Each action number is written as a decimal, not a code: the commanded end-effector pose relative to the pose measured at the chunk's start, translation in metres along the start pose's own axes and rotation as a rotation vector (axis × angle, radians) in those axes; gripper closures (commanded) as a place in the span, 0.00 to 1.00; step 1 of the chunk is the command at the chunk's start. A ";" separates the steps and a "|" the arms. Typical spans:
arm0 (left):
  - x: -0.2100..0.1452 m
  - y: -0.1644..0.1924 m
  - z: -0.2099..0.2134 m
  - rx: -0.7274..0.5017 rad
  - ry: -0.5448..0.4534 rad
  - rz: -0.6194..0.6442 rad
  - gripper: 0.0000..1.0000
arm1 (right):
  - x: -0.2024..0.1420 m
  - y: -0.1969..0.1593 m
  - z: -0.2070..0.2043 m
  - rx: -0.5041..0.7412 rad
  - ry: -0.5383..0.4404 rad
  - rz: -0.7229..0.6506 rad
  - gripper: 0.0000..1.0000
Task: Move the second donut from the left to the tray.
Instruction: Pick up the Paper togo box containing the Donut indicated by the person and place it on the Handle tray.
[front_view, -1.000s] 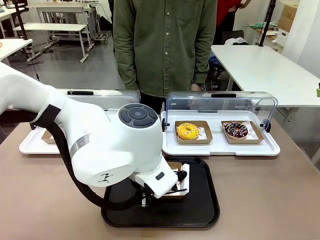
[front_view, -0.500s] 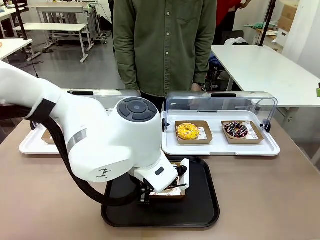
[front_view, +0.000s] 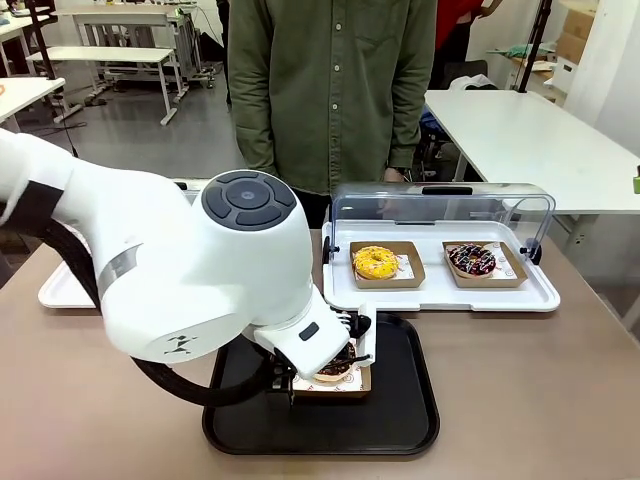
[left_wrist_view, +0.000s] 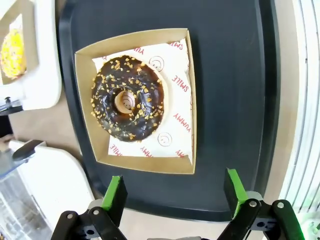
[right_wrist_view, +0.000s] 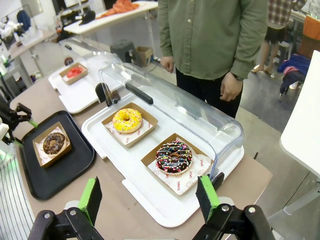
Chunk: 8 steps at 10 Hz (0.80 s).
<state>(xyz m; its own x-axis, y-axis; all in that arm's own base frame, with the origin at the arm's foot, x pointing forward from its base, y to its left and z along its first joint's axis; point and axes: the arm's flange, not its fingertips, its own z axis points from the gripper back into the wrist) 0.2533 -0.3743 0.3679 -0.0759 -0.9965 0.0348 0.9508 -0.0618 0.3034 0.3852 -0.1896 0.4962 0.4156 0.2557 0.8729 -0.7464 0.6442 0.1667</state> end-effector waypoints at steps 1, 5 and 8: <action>-0.006 -0.002 0.004 -0.075 0.010 -0.008 0.00 | 0.001 0.000 -0.001 0.004 -0.012 0.006 0.00; 0.000 0.000 0.000 0.000 0.000 0.000 0.00 | 0.001 0.000 -0.001 0.004 -0.012 0.006 0.00; 0.000 0.000 0.000 0.000 0.000 0.000 0.00 | 0.001 0.000 -0.001 0.004 -0.012 0.006 0.00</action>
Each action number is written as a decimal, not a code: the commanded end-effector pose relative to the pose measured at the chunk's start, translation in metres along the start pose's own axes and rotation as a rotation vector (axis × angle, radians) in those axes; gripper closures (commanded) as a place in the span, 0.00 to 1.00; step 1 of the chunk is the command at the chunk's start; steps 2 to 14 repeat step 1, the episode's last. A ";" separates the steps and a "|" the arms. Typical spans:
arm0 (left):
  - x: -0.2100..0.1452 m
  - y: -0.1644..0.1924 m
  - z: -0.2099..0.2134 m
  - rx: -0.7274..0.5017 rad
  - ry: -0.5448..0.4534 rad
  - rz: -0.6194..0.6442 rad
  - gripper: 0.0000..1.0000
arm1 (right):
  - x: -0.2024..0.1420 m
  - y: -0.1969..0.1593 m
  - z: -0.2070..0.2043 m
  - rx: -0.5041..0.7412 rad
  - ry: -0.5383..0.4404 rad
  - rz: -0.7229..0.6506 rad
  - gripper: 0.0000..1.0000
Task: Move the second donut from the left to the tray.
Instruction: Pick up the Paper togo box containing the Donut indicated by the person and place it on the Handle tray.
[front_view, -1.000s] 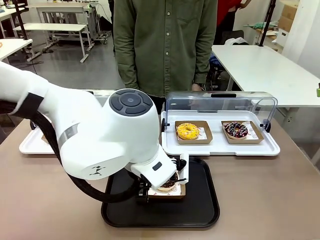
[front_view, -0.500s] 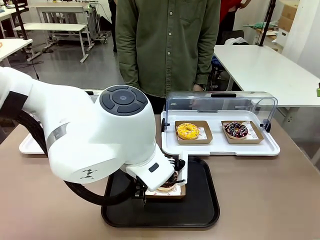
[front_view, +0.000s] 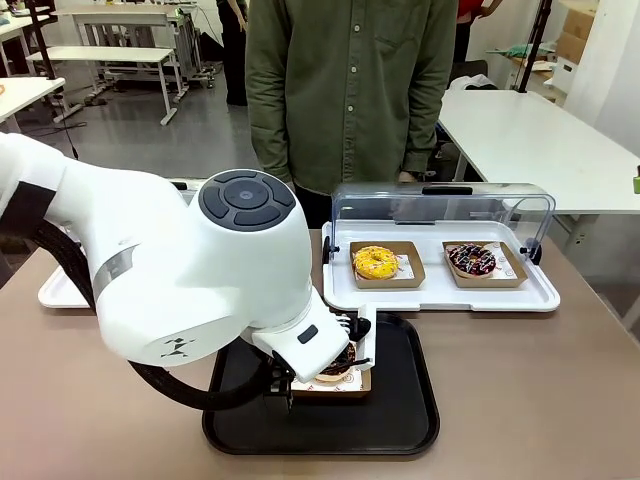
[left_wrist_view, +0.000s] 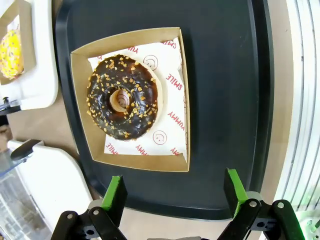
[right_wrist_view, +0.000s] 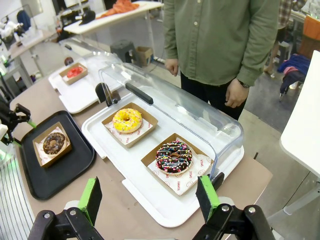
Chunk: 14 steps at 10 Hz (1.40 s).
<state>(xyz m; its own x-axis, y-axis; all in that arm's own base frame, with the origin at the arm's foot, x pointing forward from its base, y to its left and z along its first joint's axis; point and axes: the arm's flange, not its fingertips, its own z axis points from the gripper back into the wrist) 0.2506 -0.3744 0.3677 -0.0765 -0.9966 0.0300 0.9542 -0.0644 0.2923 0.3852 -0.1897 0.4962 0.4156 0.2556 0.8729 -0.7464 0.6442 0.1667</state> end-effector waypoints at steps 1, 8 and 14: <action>0.000 0.003 -0.001 0.012 -0.004 0.002 0.00 | 0.001 0.000 -0.001 0.004 -0.012 0.006 0.00; 0.000 0.003 -0.001 0.012 -0.004 0.002 0.00 | 0.001 0.000 -0.001 0.004 -0.012 0.006 0.00; 0.000 0.003 -0.001 0.012 -0.004 0.002 0.00 | 0.001 0.000 -0.001 0.004 -0.012 0.006 0.00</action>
